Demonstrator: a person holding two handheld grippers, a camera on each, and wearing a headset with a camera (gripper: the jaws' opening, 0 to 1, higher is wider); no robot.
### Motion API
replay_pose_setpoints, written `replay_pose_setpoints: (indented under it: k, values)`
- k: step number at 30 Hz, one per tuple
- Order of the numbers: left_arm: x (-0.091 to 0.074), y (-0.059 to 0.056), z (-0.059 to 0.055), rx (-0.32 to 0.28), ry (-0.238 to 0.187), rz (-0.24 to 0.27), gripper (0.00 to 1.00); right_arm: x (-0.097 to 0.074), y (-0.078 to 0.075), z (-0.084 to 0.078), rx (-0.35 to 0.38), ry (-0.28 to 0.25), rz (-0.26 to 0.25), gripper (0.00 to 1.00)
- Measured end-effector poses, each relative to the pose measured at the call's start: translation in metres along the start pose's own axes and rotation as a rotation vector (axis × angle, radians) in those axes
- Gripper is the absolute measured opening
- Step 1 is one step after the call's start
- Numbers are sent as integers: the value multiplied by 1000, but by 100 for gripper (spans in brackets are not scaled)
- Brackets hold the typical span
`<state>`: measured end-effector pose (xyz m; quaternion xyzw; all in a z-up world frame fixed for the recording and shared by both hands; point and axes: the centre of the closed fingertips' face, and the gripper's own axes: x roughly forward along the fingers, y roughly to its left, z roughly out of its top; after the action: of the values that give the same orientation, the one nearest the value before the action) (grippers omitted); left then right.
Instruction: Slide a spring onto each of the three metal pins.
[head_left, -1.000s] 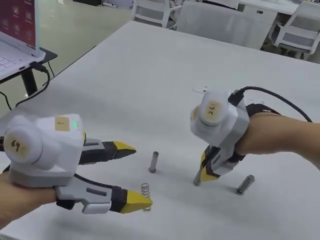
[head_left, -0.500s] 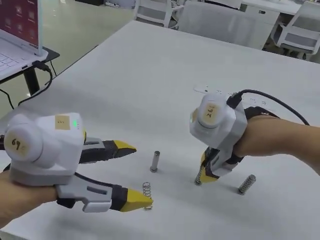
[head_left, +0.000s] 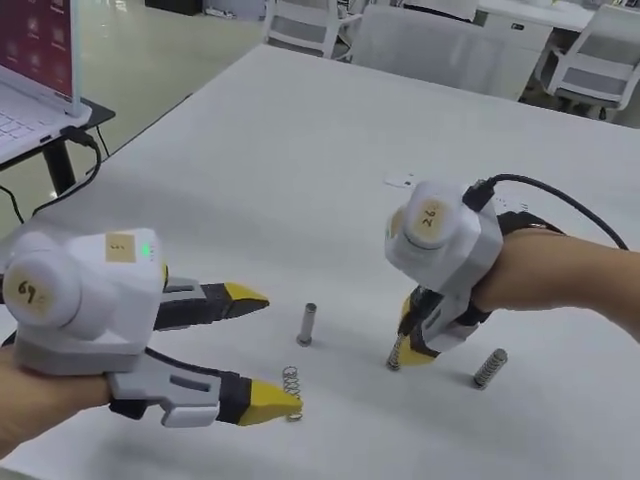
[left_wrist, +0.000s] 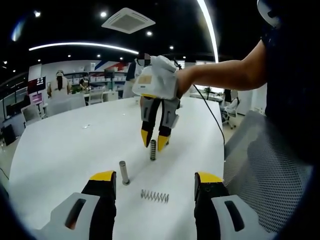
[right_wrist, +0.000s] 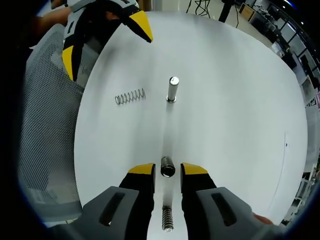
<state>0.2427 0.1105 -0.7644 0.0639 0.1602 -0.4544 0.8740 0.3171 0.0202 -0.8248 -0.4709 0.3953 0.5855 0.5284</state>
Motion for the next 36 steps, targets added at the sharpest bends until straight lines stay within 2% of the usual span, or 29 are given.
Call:
replay_pose_setpoints:
  k: [6,11,17,26,31,36]
  values:
    - [-2,-1,0,2,0,3,58,-13,1,8,-6,-33,-30,19]
    - [-6,-1,0,4,1,8,58,-28,6,27,-15,-89,-52,19]
    - [-10,-1,0,7,2,15,58,-35,15,46,-37,-127,-62,19]
    - [-17,-3,-1,9,2,24,57,-30,36,67,-54,-159,-46,18]
    - [-19,-3,-1,12,-1,29,57,-18,51,79,-48,-168,-20,19]
    - [-22,-3,-1,11,-6,35,57,-6,58,82,-12,-163,-9,19]
